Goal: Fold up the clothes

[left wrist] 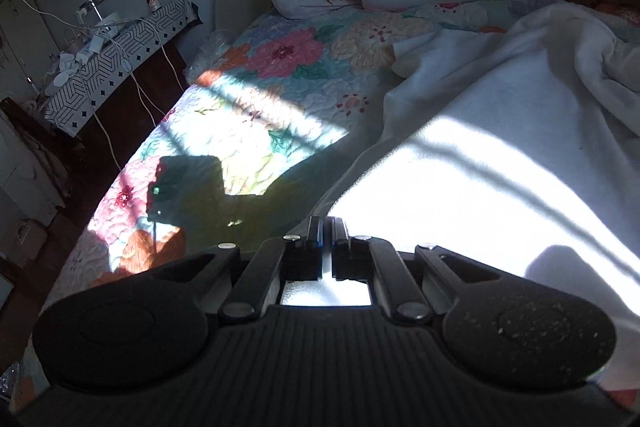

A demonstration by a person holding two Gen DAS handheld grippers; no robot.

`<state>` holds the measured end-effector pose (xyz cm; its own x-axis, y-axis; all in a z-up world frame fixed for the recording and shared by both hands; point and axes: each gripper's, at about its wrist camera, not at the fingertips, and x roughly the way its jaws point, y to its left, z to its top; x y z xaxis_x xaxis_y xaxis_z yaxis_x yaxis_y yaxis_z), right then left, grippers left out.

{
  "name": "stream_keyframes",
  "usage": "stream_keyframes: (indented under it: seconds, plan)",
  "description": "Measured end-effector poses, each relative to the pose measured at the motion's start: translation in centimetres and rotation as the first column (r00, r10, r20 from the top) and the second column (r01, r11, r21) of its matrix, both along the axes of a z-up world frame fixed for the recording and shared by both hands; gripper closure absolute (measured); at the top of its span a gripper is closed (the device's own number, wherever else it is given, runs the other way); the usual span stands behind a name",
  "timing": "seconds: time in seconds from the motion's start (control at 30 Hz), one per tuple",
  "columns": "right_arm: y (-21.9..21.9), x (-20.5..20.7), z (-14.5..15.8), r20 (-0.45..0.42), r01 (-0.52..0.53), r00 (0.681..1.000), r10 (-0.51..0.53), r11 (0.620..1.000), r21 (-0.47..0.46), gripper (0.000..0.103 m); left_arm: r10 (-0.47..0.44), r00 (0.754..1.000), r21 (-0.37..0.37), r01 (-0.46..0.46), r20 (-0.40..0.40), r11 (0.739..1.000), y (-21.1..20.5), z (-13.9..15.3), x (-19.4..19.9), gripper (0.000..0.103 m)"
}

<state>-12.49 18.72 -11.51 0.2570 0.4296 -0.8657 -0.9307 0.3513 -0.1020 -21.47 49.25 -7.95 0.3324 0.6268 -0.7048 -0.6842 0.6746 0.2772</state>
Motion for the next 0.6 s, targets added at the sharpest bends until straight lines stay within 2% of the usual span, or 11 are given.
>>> stream_keyframes:
  seconds: [0.13,0.27,0.37,0.47,0.6]
  plan:
    - [-0.6,0.1,0.4,-0.078,0.016,0.997,-0.013,0.999,0.040,0.090,0.021,1.000,-0.058,-0.020,0.022,0.998,0.6,-0.4,-0.3,0.099]
    - [-2.0,1.3,1.0,-0.294,0.061,0.956,-0.025,0.992,0.112,0.090,0.045,0.998,-0.073,-0.042,0.041,0.996,0.6,-0.2,-1.0,0.099]
    - [-2.2,1.4,0.1,-0.354,0.054,0.935,-0.015,0.993,0.102,0.090,0.062,0.998,-0.082,-0.060,0.019,0.995,0.9,-0.4,-0.8,0.099]
    - [-1.9,1.1,-0.2,-0.363,0.032,0.932,0.004,0.995,0.092,0.090,0.073,0.997,-0.083,-0.076,-0.039,0.994,1.1,-1.3,-0.1,0.098]
    - [-1.9,1.5,0.1,-0.395,0.052,0.919,-0.009,0.994,0.099,0.086,0.032,0.995,-0.096,-0.041,-0.098,0.995,0.7,-2.1,0.9,0.094]
